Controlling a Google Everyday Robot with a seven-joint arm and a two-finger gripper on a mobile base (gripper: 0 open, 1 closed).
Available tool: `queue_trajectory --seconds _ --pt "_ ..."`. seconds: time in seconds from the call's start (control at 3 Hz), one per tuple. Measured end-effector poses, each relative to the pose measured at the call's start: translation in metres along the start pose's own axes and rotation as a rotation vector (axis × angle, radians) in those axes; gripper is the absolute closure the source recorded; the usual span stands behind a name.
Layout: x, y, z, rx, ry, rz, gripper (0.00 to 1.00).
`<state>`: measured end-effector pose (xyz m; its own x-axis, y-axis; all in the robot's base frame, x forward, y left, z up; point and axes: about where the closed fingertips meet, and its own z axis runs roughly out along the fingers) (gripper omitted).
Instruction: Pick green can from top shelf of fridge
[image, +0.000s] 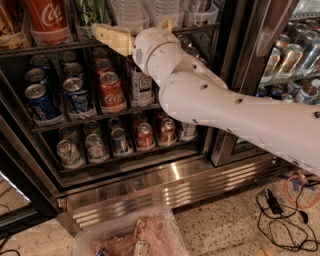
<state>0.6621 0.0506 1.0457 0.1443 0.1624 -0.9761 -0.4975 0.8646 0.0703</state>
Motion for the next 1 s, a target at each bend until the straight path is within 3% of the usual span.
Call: queue_trajectory --seconds 0.33,1.0 --pt "0.000 0.000 0.000 0.000 0.000 0.000 0.00" --pt "-0.034 0.024 -0.037 -0.012 -0.113 -0.038 0.00"
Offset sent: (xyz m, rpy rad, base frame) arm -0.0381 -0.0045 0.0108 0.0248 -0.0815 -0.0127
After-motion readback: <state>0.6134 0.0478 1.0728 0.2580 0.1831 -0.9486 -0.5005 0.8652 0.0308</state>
